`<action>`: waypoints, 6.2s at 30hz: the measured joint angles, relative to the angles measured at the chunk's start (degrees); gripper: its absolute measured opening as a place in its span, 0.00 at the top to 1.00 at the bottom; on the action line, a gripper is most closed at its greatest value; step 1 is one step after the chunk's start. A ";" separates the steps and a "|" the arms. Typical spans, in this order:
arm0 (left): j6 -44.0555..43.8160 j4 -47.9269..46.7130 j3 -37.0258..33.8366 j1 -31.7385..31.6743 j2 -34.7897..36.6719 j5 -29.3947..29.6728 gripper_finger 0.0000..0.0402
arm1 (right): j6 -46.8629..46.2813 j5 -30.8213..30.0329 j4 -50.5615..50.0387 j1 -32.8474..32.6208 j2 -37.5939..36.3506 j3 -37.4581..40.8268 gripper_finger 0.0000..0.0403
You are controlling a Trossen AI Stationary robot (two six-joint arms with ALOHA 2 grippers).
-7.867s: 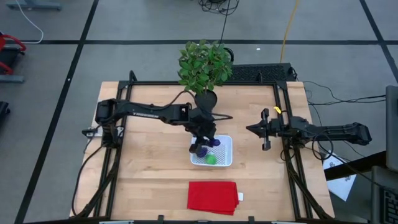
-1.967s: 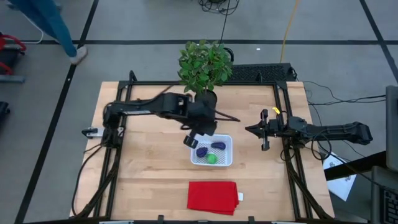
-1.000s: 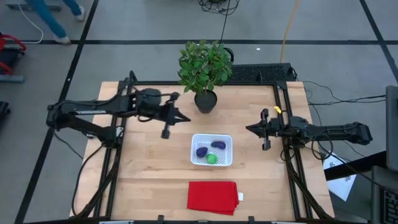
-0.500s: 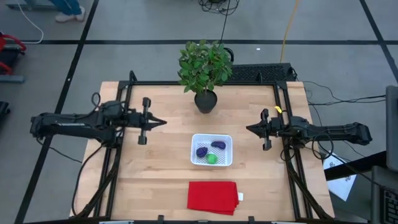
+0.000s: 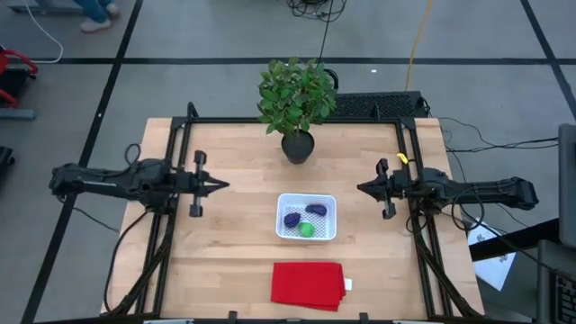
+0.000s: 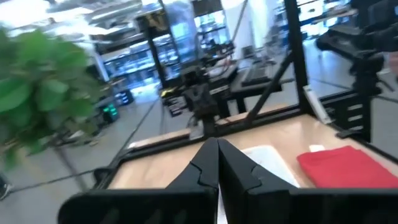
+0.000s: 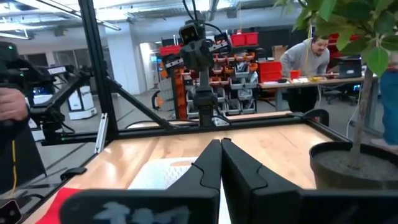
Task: Pick and placing Produce into tupperware
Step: Return to Home Position
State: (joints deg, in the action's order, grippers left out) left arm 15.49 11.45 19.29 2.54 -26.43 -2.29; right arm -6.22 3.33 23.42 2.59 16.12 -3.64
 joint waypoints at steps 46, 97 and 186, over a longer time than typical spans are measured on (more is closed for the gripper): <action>-0.15 -0.39 -12.66 5.29 12.31 -5.72 1.00 | -0.67 2.93 -1.53 -0.07 0.00 -0.02 1.00; -2.58 -8.39 -12.70 5.29 12.32 0.90 1.00 | -1.66 2.71 -3.19 -0.04 -1.88 -0.01 1.00; -5.29 -8.45 -12.70 5.29 12.26 0.92 0.98 | -1.05 2.75 -3.59 -0.06 -1.86 -0.02 1.00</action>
State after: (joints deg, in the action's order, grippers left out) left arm 10.20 3.01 6.59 7.84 -14.17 -1.37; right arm -7.27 6.09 19.84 2.53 14.26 -3.66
